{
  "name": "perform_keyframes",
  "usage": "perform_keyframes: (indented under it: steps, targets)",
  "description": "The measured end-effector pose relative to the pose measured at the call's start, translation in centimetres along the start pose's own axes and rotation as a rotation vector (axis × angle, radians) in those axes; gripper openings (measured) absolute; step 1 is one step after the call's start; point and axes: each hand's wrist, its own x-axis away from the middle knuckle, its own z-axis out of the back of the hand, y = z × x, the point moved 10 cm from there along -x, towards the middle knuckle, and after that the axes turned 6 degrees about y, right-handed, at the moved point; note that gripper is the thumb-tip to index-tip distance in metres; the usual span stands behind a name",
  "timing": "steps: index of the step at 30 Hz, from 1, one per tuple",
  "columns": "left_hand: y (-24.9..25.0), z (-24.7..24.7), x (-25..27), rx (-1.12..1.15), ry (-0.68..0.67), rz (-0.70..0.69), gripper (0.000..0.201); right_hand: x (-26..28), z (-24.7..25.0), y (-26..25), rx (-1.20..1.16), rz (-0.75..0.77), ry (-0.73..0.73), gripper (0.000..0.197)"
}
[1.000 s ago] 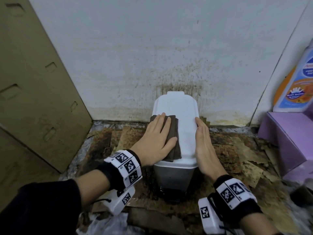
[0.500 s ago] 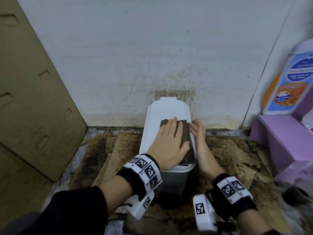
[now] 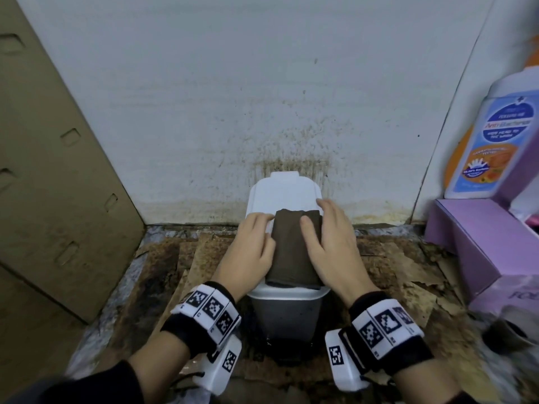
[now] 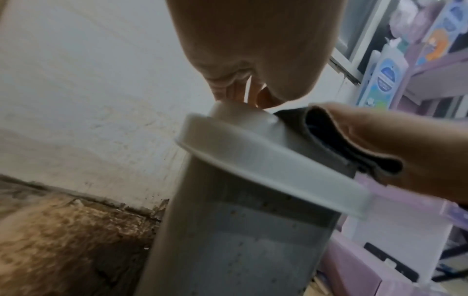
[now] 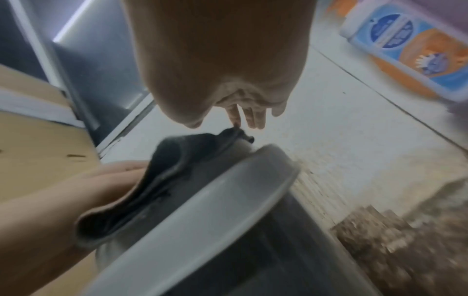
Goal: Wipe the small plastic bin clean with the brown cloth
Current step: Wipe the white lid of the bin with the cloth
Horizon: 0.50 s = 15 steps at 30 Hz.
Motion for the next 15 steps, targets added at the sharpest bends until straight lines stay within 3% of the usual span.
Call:
perform_keyframes:
  steps: [4, 9, 15]
  targets:
    - [-0.4, -0.9, 0.8, -0.055, -0.004, -0.042, 0.043, 0.8, -1.9, -3.0, 0.225, 0.16, -0.059, 0.047]
    - [-0.8, -1.0, 1.2, 0.059, -0.016, -0.029, 0.046, 2.4, -4.2, -3.0, 0.469, 0.218, -0.115, 0.065]
    - [-0.9, -1.2, 1.5, 0.096, -0.022, -0.041, 0.045, 2.7, -4.1, -2.6, 0.507, 0.212, -0.118, 0.069]
